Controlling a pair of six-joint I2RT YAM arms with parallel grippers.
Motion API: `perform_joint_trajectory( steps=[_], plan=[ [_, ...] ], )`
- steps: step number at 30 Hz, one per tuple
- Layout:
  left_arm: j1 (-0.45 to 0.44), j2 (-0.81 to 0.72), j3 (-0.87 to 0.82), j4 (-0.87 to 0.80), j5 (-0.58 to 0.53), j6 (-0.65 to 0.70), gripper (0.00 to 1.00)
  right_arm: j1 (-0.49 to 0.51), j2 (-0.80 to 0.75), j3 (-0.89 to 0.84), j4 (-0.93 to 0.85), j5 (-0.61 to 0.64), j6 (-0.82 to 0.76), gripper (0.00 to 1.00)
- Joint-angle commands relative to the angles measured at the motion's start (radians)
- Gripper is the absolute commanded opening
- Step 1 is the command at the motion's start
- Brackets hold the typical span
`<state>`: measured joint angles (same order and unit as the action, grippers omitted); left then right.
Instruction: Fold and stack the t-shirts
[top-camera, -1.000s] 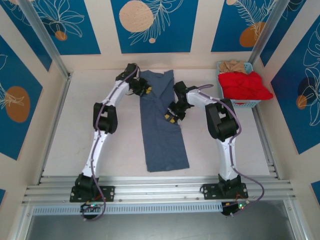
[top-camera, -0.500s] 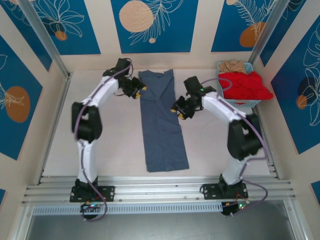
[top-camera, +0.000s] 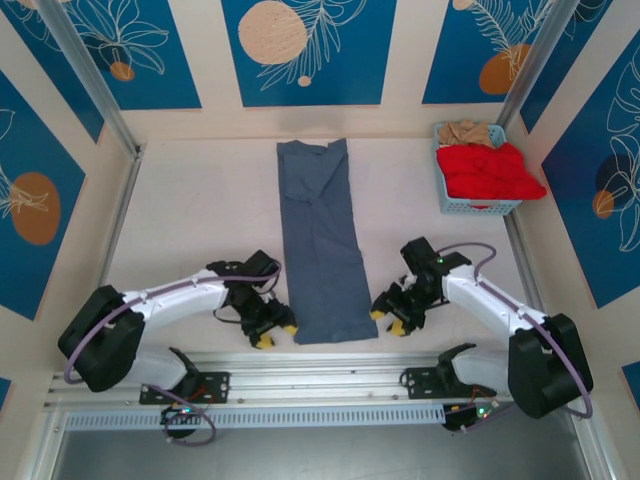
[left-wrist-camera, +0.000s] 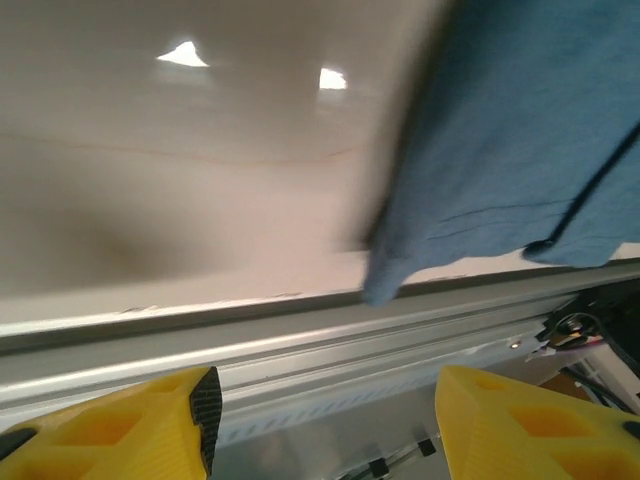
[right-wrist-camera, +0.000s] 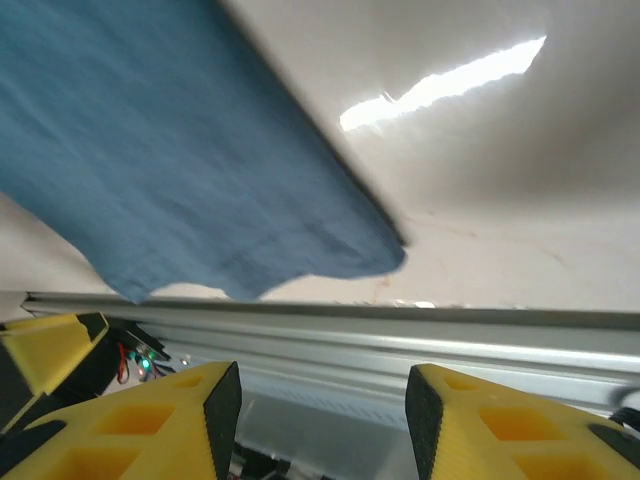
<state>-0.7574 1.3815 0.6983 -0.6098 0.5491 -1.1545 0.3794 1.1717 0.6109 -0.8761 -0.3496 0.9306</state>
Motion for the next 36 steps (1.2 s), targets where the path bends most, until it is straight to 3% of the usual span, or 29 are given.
perform_joint_trajectory(
  steps=[1,5,9,14,22,26,31,36],
  plan=[
    [-0.045,0.033,-0.005,0.186,-0.021,-0.121,0.58,0.010,-0.011,-0.033,0.027,-0.090,0.013,0.50],
    [-0.092,0.110,0.043,0.182,-0.047,-0.120,0.52,0.031,0.023,-0.038,0.038,-0.080,0.012,0.50],
    [-0.104,0.152,0.056,0.138,-0.073,-0.098,0.38,0.043,0.027,-0.043,0.068,-0.062,0.039,0.49],
    [-0.105,0.157,0.095,0.014,-0.126,-0.033,0.37,0.063,0.065,-0.038,0.084,-0.017,0.051,0.48],
    [-0.118,0.200,0.096,0.079,-0.126,-0.051,0.40,0.114,0.154,-0.027,0.140,0.052,0.041,0.47],
    [-0.132,0.254,0.129,0.097,-0.126,-0.052,0.28,0.118,0.186,-0.011,0.132,0.082,0.026,0.45],
    [-0.134,0.245,0.133,0.035,-0.169,-0.028,0.00,0.135,0.192,0.017,0.120,0.112,0.009,0.43],
    [-0.133,0.207,0.100,0.014,-0.171,-0.019,0.00,0.188,0.240,0.053,0.137,0.103,0.023,0.41]
  ],
)
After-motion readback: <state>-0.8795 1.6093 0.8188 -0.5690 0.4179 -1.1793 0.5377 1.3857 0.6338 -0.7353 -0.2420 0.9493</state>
